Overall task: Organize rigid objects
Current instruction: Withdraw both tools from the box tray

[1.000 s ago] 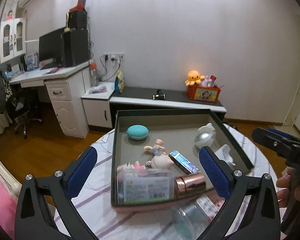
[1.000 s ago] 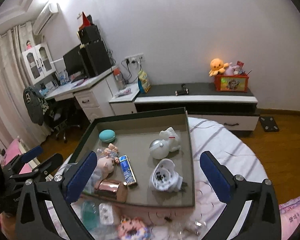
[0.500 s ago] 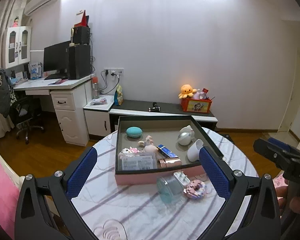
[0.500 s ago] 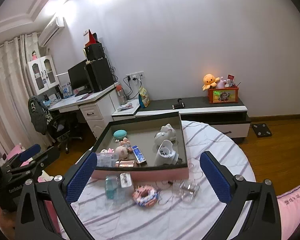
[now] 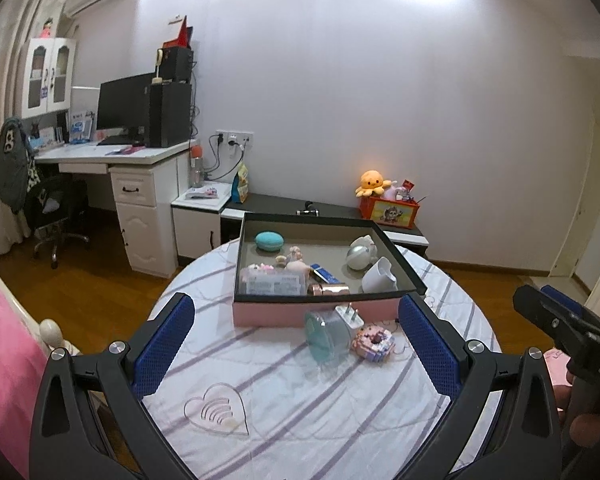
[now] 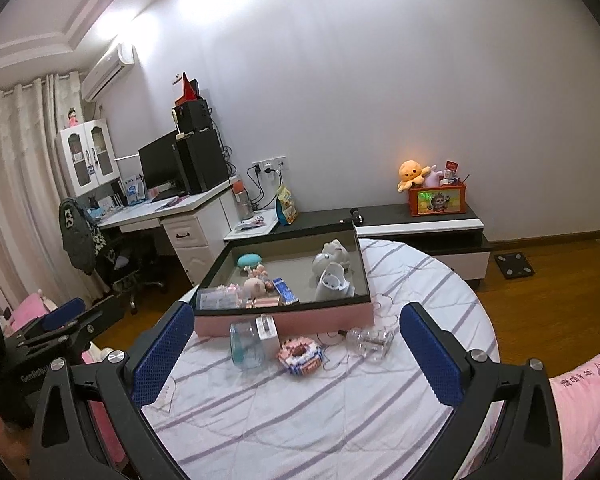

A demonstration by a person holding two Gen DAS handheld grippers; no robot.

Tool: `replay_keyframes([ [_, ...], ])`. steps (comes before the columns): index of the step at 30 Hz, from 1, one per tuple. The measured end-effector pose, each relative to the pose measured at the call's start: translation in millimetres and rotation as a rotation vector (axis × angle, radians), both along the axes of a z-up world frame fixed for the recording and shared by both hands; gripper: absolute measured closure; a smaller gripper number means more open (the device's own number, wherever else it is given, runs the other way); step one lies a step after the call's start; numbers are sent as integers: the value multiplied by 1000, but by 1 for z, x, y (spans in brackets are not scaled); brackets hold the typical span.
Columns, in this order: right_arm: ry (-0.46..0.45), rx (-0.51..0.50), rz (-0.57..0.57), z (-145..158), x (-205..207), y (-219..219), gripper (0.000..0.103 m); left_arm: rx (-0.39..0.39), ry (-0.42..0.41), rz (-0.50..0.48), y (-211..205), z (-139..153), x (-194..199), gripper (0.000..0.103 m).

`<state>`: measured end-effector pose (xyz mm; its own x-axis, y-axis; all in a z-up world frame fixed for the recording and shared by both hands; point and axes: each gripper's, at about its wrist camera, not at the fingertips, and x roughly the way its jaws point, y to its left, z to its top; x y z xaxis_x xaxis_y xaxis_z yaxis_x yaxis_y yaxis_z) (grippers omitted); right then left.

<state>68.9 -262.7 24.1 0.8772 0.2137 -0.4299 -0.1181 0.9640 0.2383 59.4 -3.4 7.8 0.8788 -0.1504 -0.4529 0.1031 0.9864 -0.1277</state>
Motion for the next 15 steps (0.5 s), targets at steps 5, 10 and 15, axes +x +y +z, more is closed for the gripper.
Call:
replay_keyframes([
  [5,15,-6,1,-9,-7,1,0,0,13,8,0,-7,-5,0],
  [10,24,-10,5,-13,-9,3,0,8,9,16,3,-9,-13,0],
  [15,34,-23,17,-15,-9,9,0,7,15,21,4,-12,-15,0],
])
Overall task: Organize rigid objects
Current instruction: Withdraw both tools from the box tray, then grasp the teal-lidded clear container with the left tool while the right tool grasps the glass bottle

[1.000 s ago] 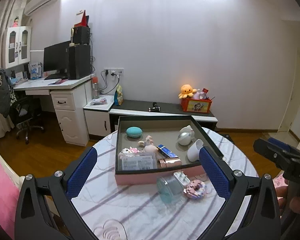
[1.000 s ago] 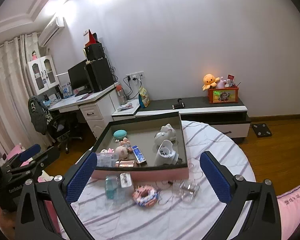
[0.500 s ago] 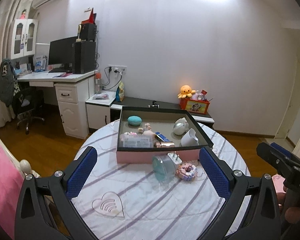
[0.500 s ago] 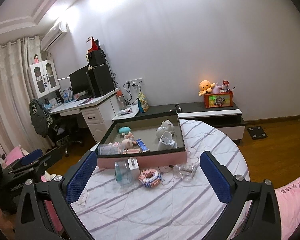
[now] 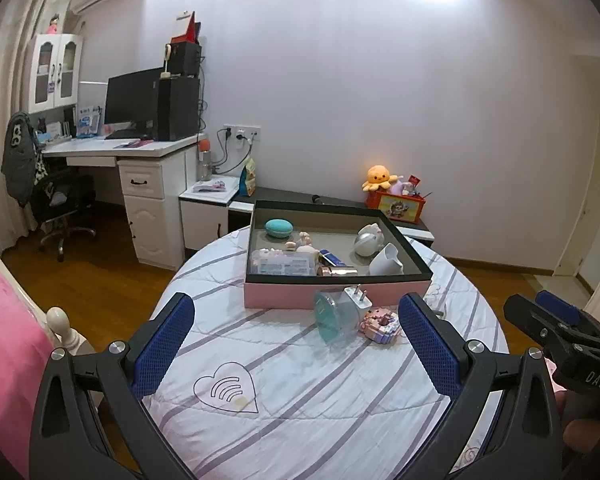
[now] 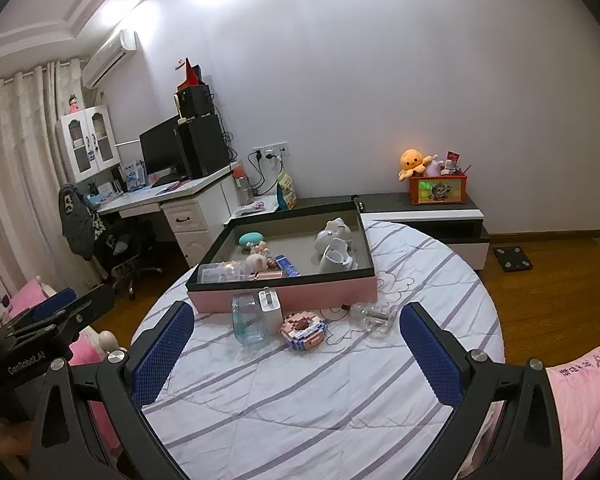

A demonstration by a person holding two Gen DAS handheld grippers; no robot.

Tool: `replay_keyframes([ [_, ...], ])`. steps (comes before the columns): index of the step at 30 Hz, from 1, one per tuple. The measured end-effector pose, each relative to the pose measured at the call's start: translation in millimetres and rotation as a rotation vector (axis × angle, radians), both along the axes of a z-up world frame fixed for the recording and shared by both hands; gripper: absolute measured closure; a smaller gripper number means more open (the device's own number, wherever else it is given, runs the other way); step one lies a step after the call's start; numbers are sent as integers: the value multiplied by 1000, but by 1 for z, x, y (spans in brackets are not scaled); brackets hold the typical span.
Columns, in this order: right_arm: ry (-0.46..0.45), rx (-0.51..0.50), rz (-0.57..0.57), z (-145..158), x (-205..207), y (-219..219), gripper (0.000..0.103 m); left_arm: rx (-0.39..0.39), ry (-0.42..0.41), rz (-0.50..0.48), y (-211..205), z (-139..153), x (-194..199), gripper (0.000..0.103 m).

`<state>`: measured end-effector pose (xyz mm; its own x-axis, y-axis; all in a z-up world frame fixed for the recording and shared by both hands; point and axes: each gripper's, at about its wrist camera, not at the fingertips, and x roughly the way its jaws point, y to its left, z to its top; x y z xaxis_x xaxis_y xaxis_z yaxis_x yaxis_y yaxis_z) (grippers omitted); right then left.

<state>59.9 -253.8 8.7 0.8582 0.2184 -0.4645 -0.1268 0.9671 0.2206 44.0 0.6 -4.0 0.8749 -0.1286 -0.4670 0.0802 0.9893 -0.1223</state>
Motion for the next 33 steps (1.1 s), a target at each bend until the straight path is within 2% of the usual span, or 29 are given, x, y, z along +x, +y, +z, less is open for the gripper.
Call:
replay_keyframes([
  [25,9,-26,-2,-3,-1,6,0,3,11,-2,0,-6,-5,0],
  [33,79,-56,-22,-27,14,-4,0,15,82,-16,-4,-29,5,0],
])
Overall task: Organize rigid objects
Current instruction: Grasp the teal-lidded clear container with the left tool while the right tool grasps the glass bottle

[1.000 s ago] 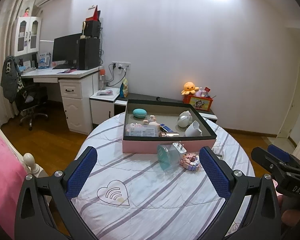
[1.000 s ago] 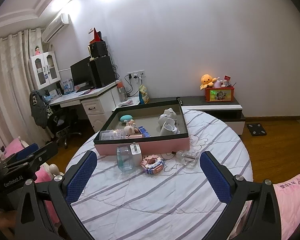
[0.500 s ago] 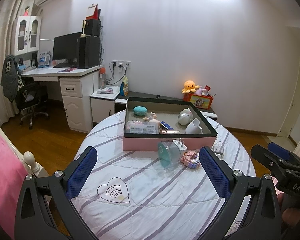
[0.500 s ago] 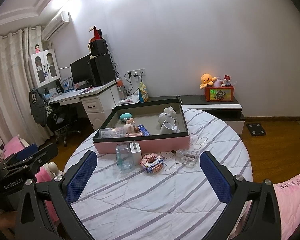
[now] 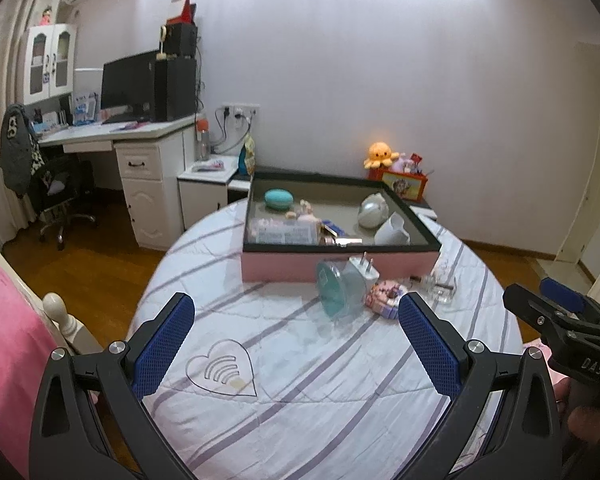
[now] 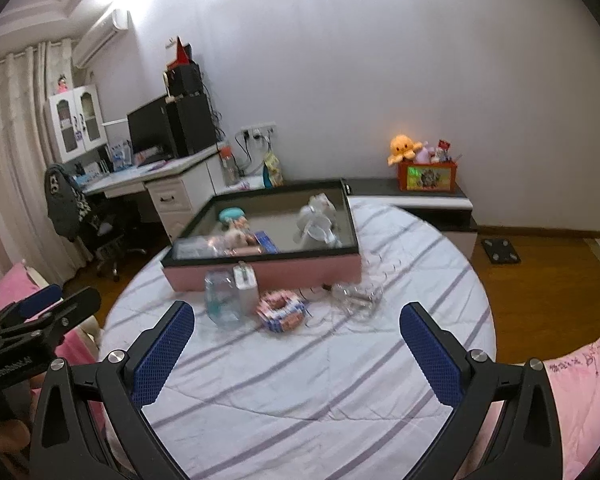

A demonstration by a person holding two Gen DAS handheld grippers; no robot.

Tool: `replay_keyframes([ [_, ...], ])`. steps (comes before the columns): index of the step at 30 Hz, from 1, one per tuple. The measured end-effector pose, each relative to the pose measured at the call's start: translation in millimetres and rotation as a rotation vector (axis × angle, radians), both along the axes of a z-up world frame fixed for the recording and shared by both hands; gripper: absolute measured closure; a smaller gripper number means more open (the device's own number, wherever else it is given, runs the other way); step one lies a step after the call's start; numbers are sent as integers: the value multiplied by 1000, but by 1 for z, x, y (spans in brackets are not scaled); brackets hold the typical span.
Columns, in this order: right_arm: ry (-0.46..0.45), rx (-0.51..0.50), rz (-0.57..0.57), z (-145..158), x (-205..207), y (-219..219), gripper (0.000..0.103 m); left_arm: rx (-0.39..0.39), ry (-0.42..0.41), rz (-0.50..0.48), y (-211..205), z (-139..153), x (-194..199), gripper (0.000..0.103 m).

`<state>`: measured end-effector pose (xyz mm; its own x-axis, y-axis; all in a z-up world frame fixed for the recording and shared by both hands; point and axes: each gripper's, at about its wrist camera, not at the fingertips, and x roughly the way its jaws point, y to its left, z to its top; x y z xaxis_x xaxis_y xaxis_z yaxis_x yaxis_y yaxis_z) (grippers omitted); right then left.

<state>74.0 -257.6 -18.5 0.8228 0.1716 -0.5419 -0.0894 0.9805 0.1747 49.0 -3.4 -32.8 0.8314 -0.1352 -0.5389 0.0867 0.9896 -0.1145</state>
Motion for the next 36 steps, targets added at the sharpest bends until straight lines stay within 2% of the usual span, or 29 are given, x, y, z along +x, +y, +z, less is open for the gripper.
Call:
replay_keyframes([
  [10,128,-5,-48,-47,30,-24,0,13,96,-41,-27,-38,38,0],
  [18,203,-23,-65,-74,72,-40,0,40,168,-43,-50,-72,90,0],
  [22,231,-37,-63,-83,92,-42,0,67,193,-25,-55,-84,112,0],
  [28,276,-58,-53,-96,115,-43,0,40,203,-24,-51,-88,128,1],
  [31,289,-51,-52,-97,123,-44,0,22,194,-28,-45,-87,130,9],
  [36,324,-91,-33,-101,139,-37,0,23,183,-29,-40,-84,136,30],
])
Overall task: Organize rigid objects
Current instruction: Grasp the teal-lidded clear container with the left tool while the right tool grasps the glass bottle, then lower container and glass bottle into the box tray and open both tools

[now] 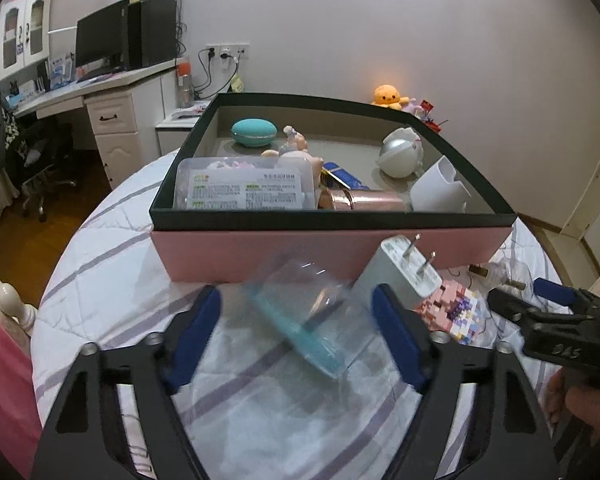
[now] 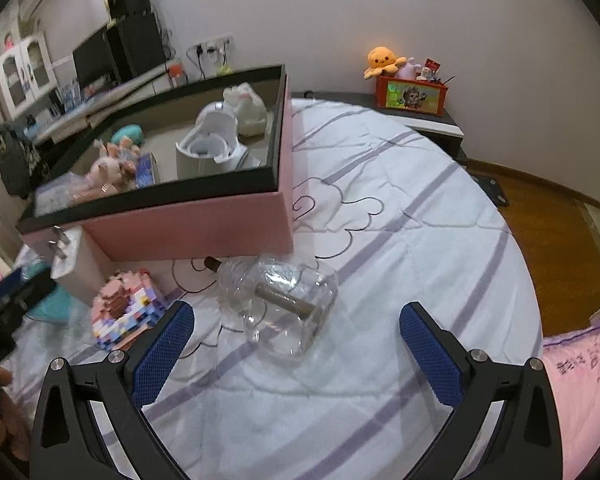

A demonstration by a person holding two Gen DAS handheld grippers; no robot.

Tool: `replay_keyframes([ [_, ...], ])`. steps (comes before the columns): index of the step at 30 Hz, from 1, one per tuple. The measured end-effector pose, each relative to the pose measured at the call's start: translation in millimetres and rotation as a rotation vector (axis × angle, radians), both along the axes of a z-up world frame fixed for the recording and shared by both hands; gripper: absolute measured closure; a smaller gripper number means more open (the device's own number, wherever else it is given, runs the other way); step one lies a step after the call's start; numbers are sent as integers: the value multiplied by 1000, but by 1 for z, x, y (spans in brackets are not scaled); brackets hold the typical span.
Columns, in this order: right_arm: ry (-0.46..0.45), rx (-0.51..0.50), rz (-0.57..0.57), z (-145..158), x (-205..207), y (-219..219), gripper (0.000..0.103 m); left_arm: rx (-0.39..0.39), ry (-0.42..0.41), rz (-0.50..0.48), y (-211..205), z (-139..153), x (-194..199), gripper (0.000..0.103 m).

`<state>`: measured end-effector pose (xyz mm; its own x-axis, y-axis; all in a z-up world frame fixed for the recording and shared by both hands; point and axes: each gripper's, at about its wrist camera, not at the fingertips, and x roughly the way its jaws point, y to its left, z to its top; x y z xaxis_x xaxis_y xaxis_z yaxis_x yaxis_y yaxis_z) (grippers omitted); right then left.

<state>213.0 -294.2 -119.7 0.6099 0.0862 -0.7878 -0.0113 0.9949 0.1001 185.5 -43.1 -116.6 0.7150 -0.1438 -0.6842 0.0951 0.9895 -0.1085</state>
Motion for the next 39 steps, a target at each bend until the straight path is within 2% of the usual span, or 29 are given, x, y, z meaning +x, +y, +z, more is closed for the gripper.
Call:
replay_keyframes([
  [2,19,-26,12,-3,5,6,1,27,-2,4,-3,-2,5,30],
  [4,22,-48,16,-4,8,8,8,25,18,-4,-4,-6,10,31],
  [5,18,-57,17,-3,7,10,14,16,12,-7,-3,-5,9,31],
  [6,15,-63,17,-2,6,11,27,10,9,-11,-2,-5,8,31],
  [9,5,-56,30,0,3,12,42,-11,9,-15,1,-5,3,32],
  [11,3,-63,46,1,1,14,42,-22,6,-19,4,-4,-2,33],
  [15,-7,-44,64,3,-6,14,42,-51,-23,-28,10,2,-18,47],
  [17,-11,-37,66,4,-12,14,42,-44,-26,-35,11,5,-23,47],
  [19,-11,-31,70,4,-16,14,42,-19,-22,-38,9,5,-28,42],
  [21,-9,-29,71,3,-16,14,42,17,4,-25,7,1,-27,18],
  [23,-8,-31,70,2,-17,14,42,27,23,-17,7,-7,-24,5],
  [27,-3,-38,70,2,-15,15,42,31,79,-25,6,-16,-16,2],
  [29,-3,-38,70,2,-14,16,42,27,95,-41,4,-19,-14,3],
  [31,-4,-35,71,2,-14,16,42,-1,84,-48,7,-18,-15,24],
  [32,-5,-32,73,2,-14,16,42,-17,89,-47,9,-18,-14,29],
  [34,-7,-29,84,3,-15,17,42,-50,83,-46,13,-17,-15,29],
  [39,-23,-13,97,7,-22,19,42,-37,39,-43,14,-8,-27,29],
])
